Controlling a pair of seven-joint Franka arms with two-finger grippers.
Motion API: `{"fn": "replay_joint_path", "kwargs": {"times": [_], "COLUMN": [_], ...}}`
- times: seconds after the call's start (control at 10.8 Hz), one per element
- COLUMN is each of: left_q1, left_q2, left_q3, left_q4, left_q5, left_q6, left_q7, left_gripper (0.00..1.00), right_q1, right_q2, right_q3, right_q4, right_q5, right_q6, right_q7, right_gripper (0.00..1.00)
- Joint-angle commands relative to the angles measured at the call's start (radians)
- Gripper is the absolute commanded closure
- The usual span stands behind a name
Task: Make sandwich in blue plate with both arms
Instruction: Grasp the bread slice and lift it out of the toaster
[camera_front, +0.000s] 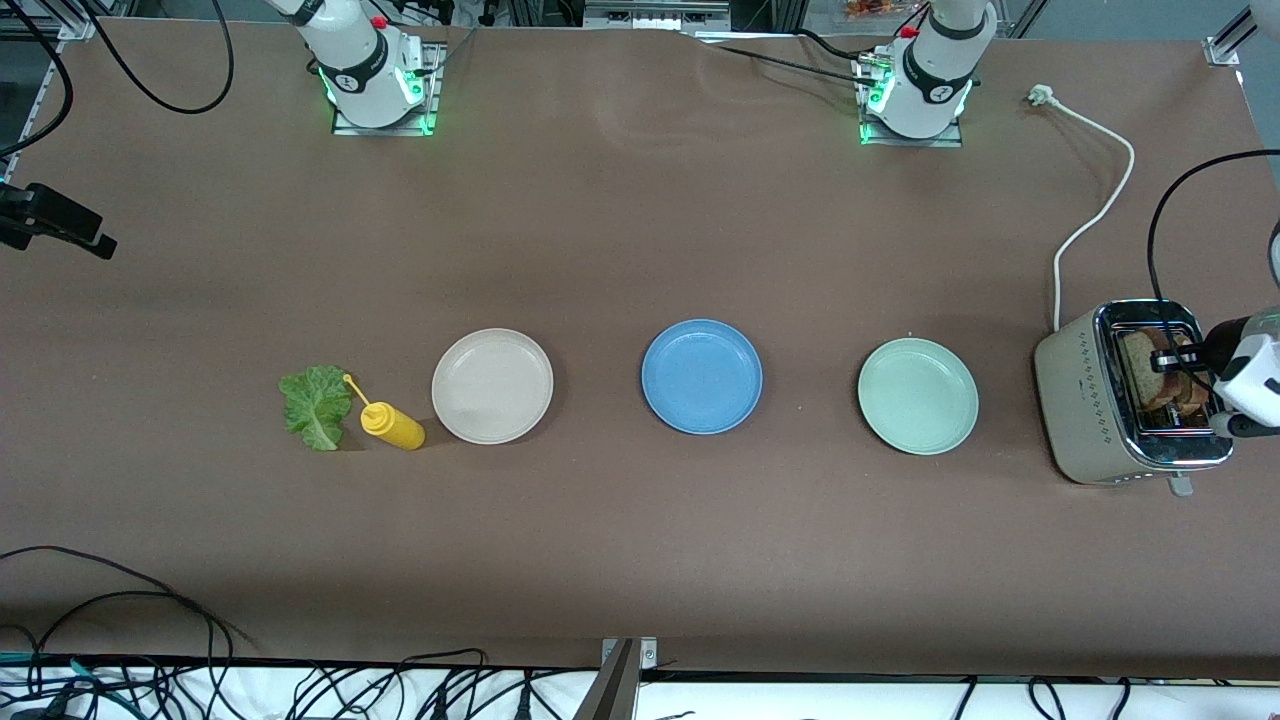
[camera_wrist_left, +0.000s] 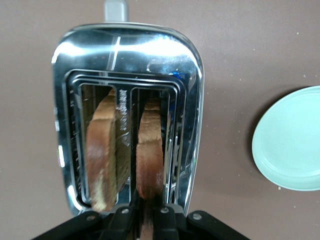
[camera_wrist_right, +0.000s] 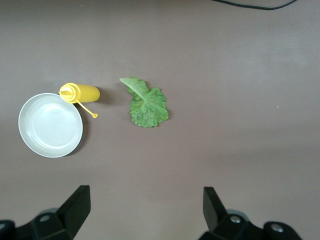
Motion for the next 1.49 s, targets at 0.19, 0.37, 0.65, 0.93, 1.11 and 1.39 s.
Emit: {"fn": "replay_joint_path", "kwargs": {"times": [0.19, 0.37, 0.65, 0.93, 1.11, 1.39], "left_q1": [-0.002, -0.011, -0.013, -0.013, -0.013, -0.013], "left_q2": [-0.118, -0.118, -0.118, -0.118, -0.121, -0.119], "left_q3": [-0.025, -0.076, -0.157, -0.260, -0.336, -0.442], "left_q4": [0.068, 0.137, 0.171, 0.183, 0.183, 0.175], "left_q5": [0.018, 0.019, 0.016, 0.016, 0.016, -0.020], "left_q6": [-0.158, -0.219, -0.238, -0.241, -0.243, -0.243], "left_q7": [0.006, 0.004, -0.002, -0.005, -0.008, -0.094], "left_gripper": [1.00, 1.00, 1.00, 1.00, 1.00, 1.00], "right_q1": [-0.002, -0.002, -0.002, -0.002, -0.002, -0.002], "right_q2": [0.006, 0.006, 0.006, 0.006, 0.006, 0.006], "right_q3": [0.001, 0.001, 0.001, 0.001, 0.001, 0.001], "right_q4": [0.021, 0.021, 0.021, 0.021, 0.021, 0.021], "right_q5": [-0.009, -0.009, -0.009, -0.009, -0.011, -0.009], "right_q6": [-0.010, -0.010, -0.010, -0.012, -0.012, -0.019], "right_q7": [0.000, 0.002, 0.002, 0.000, 0.000, 0.000], "right_gripper": [0.00, 0.00, 0.00, 0.00, 0.00, 0.00]}}
